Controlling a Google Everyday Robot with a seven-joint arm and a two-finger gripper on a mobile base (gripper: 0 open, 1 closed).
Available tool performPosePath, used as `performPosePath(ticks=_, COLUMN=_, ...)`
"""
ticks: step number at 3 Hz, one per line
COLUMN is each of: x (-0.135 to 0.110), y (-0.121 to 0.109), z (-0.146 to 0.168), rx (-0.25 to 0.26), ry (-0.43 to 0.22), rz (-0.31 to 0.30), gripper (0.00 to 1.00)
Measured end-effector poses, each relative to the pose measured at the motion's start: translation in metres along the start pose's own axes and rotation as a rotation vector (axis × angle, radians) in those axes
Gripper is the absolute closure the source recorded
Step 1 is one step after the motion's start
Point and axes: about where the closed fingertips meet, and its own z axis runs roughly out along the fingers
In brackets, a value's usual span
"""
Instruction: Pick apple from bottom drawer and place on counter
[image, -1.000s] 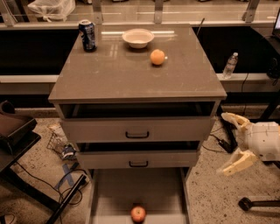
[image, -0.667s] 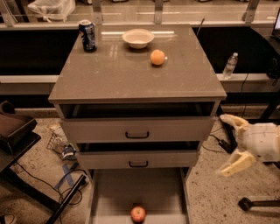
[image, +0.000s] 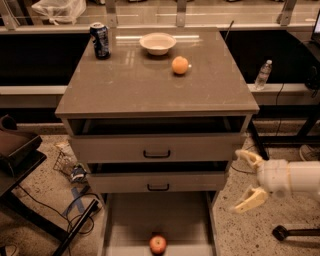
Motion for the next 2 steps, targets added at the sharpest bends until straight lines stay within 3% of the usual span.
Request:
performPosePath(ticks=1, x=0.095, y=0.015, z=0.059, rx=-0.048, ry=-0.064, rz=0.063, gripper=0.00)
performPosePath(ticks=2, x=0.139, y=0.022, z=0.088, rx=-0.075, ry=-0.091, rz=0.065, gripper=0.00)
